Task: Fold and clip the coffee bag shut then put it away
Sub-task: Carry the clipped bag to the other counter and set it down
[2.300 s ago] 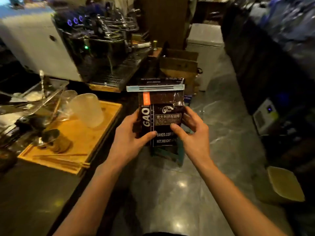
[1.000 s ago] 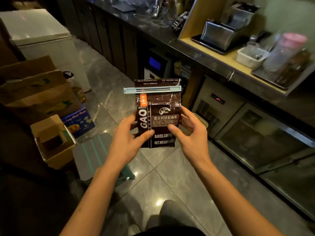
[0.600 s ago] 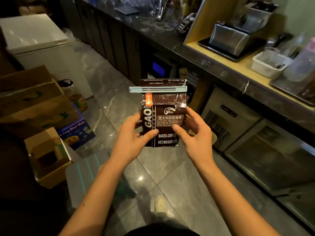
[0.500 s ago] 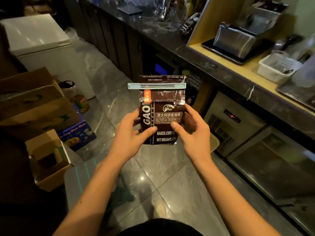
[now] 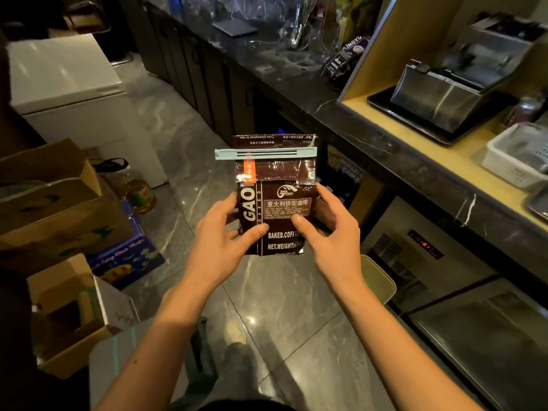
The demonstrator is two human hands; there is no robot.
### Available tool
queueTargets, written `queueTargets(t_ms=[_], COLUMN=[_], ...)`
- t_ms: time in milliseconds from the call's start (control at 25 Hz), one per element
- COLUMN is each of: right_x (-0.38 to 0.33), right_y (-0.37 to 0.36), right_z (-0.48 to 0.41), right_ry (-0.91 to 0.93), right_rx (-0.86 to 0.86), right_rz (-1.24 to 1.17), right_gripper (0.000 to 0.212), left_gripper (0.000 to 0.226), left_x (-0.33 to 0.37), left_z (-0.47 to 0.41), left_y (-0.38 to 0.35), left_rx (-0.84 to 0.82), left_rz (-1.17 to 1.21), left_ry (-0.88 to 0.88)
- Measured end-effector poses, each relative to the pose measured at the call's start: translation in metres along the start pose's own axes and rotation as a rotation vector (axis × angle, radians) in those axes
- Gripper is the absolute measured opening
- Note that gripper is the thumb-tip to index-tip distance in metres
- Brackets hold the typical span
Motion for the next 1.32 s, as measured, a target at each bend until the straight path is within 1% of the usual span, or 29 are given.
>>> queueTargets(t_ms=[240, 400, 680, 840, 1000, 1120, 1320], right_x=[0.013, 0.016, 0.037, 0.072, 0.11, 0.125, 0.143], right_y=[-0.048, -0.085, -0.121, -0.131, -0.124, -0.112, -0.104], right_z=[-0.104, -0.178, -0.294, -0.369, -0.455, -0.513, -0.602], right_ry=[0.005, -0.002, -0.049, -0.058, -0.097, -0.114, -0.105], right_rx=[0.035, 0.073, 0.076, 0.092, 0.109, 0.127, 0.14], right_rz=[0.012, 0.04, 0.034, 0.007, -0.041, -0.075, -0.042], right_gripper=[0.057, 0.057, 0.058, 0.058, 0.059, 0.059, 0.059], left_gripper=[0.052, 0.056, 0.059, 0.061, 0.062, 0.063, 0.066], left_x=[-0.019, -0.033, -0.057, -0.076, -0.088, -0.086, -0.084], left_z=[-0.116, -0.202, -0.331, -0.413, -0.505, -0.565, -0.661], left_y=[0.026, 0.053, 0.065, 0.053, 0.021, 0.001, -0.022], left_rx=[-0.045, -0.061, -0.108, -0.121, -0.129, -0.144, -0.161], left_rz=[0.024, 0.046, 0.015, -0.013, -0.057, -0.055, -0.065], left_ry=[-0.062, -0.055, -0.079, -0.098, -0.098, -0.092, -0.127])
Point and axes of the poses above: each hand's wrist, its own z-axis away from the middle knuckle, its own y-axis out of the back of the hand, x = y × z, the point moved 5 cm from there along -z, towards the middle knuckle, and after that the axes turned 8 degrees about z, right-handed, at the moved point
